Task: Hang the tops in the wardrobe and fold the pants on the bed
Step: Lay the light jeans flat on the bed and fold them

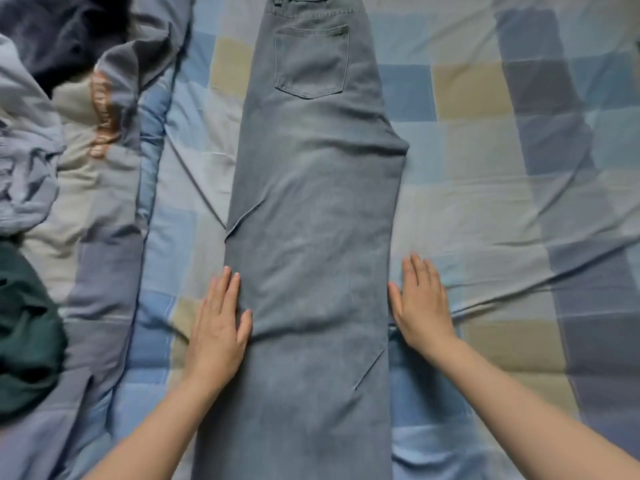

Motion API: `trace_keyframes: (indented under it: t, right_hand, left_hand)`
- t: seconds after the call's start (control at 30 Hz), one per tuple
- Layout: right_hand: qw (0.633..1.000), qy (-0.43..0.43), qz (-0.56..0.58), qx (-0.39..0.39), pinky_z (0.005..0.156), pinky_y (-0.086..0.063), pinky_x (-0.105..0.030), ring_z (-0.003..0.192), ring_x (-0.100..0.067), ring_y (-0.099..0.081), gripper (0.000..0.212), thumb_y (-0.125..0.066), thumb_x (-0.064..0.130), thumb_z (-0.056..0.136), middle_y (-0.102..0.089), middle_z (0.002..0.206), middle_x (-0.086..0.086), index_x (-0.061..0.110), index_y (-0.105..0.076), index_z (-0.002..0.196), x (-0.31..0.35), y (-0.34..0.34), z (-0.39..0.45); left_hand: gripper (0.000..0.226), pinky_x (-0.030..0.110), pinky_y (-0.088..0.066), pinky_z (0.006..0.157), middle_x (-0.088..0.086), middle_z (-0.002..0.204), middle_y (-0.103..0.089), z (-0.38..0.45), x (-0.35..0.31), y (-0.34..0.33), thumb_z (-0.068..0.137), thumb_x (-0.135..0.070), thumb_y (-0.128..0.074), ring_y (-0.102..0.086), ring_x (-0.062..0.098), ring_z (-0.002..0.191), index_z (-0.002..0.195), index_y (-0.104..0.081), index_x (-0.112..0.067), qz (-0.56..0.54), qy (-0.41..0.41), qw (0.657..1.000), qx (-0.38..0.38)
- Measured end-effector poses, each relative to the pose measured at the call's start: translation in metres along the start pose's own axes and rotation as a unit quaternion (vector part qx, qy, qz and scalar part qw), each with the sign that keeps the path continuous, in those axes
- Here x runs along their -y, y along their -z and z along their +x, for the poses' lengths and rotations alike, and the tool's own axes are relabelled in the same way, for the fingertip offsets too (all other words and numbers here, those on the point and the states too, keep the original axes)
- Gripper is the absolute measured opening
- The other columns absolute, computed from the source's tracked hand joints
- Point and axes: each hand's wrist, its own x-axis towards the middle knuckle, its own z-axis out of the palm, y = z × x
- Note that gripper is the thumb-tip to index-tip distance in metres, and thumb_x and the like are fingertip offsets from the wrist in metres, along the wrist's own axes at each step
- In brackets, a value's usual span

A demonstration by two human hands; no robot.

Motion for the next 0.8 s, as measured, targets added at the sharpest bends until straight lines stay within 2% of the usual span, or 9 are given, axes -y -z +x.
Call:
trace_keyframes:
  t: [0.07, 0.1, 0.17, 0.27, 0.37, 0.43, 0.6, 0.7, 0.8]
  right_hand:
    - [0.999, 0.011, 0.045, 0.018, 0.090, -0.046, -0.046, 0.102, -0.044, -0.055, 0.052, -0.034, 0.037, 0.092, -0.057, 0.114, -0.022, -0.002, -0.059, 0.115, 0.011, 0.004, -0.047]
    - [0.996, 0.005, 0.081, 0.044, 0.087, -0.044, -0.044, 0.097, -0.042, -0.055, 0.047, -0.036, 0.036, 0.093, -0.057, 0.108, -0.020, 0.000, -0.058, 0.112, 0.019, 0.005, -0.070]
    - [0.974, -0.044, 0.183, 0.123, 0.088, -0.041, -0.041, 0.101, -0.039, -0.054, 0.037, -0.047, 0.030, 0.095, -0.056, 0.111, -0.019, 0.002, -0.053, 0.118, 0.033, 0.007, -0.115]
    - [0.933, -0.127, 0.275, 0.195, 0.086, -0.042, -0.035, 0.110, -0.034, -0.057, 0.037, -0.058, 0.025, 0.093, -0.061, 0.120, -0.016, 0.006, -0.048, 0.123, 0.042, 0.005, -0.177]
    - [0.897, -0.182, 0.338, 0.218, 0.085, -0.044, -0.030, 0.110, -0.025, -0.060, 0.039, -0.063, 0.022, 0.089, -0.064, 0.121, -0.006, 0.012, -0.050, 0.124, 0.045, 0.013, -0.220]
    - [0.886, -0.187, 0.365, 0.217, 0.089, -0.047, -0.033, 0.109, -0.022, -0.062, 0.036, -0.067, 0.021, 0.086, -0.066, 0.116, -0.003, 0.015, -0.053, 0.118, 0.041, 0.013, -0.242]
    - [0.891, -0.170, 0.330, 0.262, 0.077, -0.043, -0.024, 0.098, -0.013, -0.058, 0.034, -0.074, 0.028, 0.082, -0.061, 0.101, 0.006, 0.016, -0.053, 0.105, 0.036, 0.014, -0.304]
    - [0.919, -0.134, 0.304, 0.213, 0.065, -0.039, -0.023, 0.086, -0.021, -0.058, 0.021, -0.066, 0.021, 0.089, -0.063, 0.091, -0.001, 0.009, -0.053, 0.100, 0.040, 0.024, -0.331]
    - [0.922, -0.156, 0.333, 0.117, 0.067, -0.041, -0.032, 0.075, -0.024, -0.058, 0.008, -0.058, 0.011, 0.093, -0.063, 0.076, -0.008, 0.005, -0.057, 0.098, 0.040, 0.037, -0.346]
  left_hand:
    - [0.064, 0.032, -0.026, 0.114, 0.016, 0.150, -0.039, -0.048, -0.004, 0.003, 0.088, -0.010, -0.062, -0.038, 0.031, 0.137, 0.146, -0.036, -0.001, -0.067, 0.066, 0.995, -0.030]
    - [0.063, 0.035, -0.031, 0.110, 0.020, 0.142, -0.046, -0.069, -0.008, 0.004, 0.085, -0.003, -0.066, -0.045, 0.034, 0.129, 0.143, -0.039, 0.001, -0.086, 0.113, 0.989, -0.036]
    - [0.050, 0.045, -0.042, 0.096, 0.022, 0.124, -0.059, -0.108, -0.016, 0.009, 0.085, -0.007, -0.069, -0.056, 0.038, 0.113, 0.130, -0.050, -0.002, -0.122, 0.232, 0.965, -0.018]
    - [0.027, 0.045, -0.050, 0.084, 0.017, 0.108, -0.070, -0.162, -0.012, 0.012, 0.087, -0.023, -0.070, -0.065, 0.035, 0.101, 0.109, -0.061, -0.009, -0.187, 0.357, 0.915, 0.035]
    - [0.021, 0.044, -0.053, 0.086, 0.013, 0.104, -0.073, -0.203, -0.007, 0.015, 0.087, -0.023, -0.072, -0.068, 0.028, 0.100, 0.103, -0.068, -0.010, -0.242, 0.364, 0.897, 0.070]
    - [0.015, 0.039, -0.053, 0.084, 0.011, 0.100, -0.072, -0.223, -0.007, 0.023, 0.087, -0.019, -0.072, -0.068, 0.023, 0.094, 0.099, -0.067, -0.011, -0.268, 0.355, 0.892, 0.086]
    - [0.022, 0.024, -0.048, 0.081, 0.001, 0.101, -0.069, -0.264, 0.002, 0.040, 0.087, -0.016, -0.072, -0.064, 0.016, 0.096, 0.107, -0.064, -0.013, -0.279, 0.296, 0.899, 0.161]
    - [0.026, 0.003, -0.044, 0.079, -0.009, 0.107, -0.065, -0.287, 0.001, 0.049, 0.094, -0.010, -0.061, -0.061, 0.008, 0.103, 0.119, -0.058, -0.016, -0.312, 0.253, 0.898, 0.178]
    - [0.025, 0.002, -0.045, 0.074, -0.010, 0.109, -0.066, -0.301, -0.004, 0.062, 0.096, -0.015, -0.059, -0.061, -0.003, 0.098, 0.120, -0.058, -0.018, -0.352, 0.263, 0.882, 0.173]
